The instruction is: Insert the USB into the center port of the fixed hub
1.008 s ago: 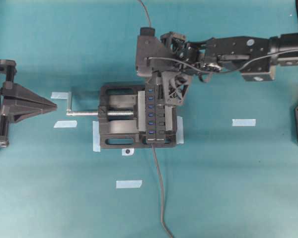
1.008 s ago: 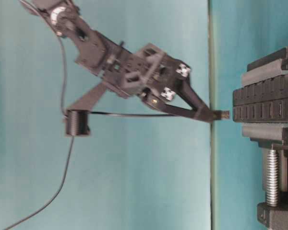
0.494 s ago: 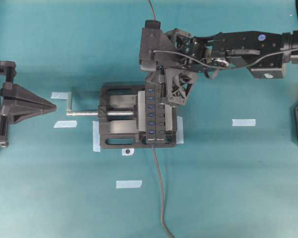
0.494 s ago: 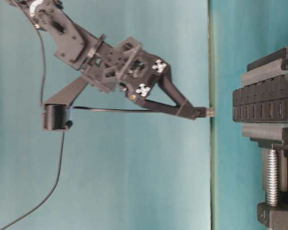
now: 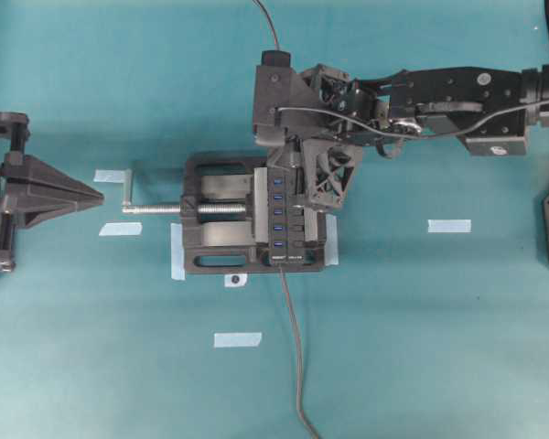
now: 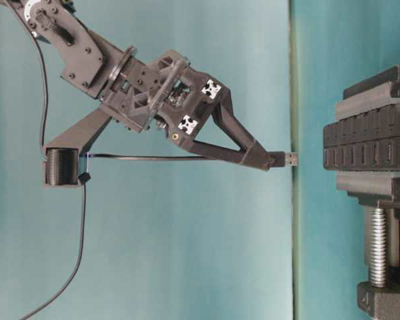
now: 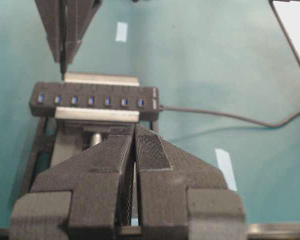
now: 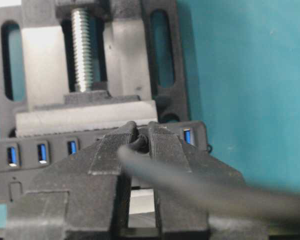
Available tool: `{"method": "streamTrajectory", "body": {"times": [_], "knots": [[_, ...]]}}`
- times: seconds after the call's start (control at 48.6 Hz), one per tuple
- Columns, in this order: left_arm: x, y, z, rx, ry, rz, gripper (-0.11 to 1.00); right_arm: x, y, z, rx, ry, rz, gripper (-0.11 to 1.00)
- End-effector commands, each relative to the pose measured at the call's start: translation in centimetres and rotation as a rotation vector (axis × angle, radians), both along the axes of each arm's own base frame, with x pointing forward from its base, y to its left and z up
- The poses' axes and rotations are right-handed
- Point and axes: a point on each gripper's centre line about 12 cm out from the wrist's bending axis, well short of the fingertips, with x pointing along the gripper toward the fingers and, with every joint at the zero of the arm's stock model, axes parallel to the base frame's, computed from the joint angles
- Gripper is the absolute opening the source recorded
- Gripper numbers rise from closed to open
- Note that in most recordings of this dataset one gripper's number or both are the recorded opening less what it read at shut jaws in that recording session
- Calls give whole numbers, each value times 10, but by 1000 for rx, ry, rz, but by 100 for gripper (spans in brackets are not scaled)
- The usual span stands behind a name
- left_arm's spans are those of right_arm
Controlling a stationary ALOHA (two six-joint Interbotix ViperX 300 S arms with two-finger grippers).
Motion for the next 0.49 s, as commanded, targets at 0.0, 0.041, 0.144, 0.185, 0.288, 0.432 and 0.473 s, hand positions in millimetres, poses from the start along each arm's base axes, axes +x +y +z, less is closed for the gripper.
{"method": "streamTrajectory", "body": {"times": [0.0,0.041,0.144,0.185,0.288,0.432,0.473], "knots": [[2,0,5,0,-11,-2,0,2,4,19,4,-55,-3,10],[2,0,5,0,-14,0,0,2,6,19,4,-56,0,10],[2,0,5,1,-12,0,0,2,10,17,6,-50,8,10],[2,0,6,0,-15,0,0,3,11,15,6,-49,11,10],[2,0,6,-2,-14,0,0,3,13,14,8,-47,15,10],[2,0,6,-6,6,2,0,3,17,12,8,-47,24,10],[2,0,5,-9,11,2,0,2,18,11,7,-46,26,10]]}}
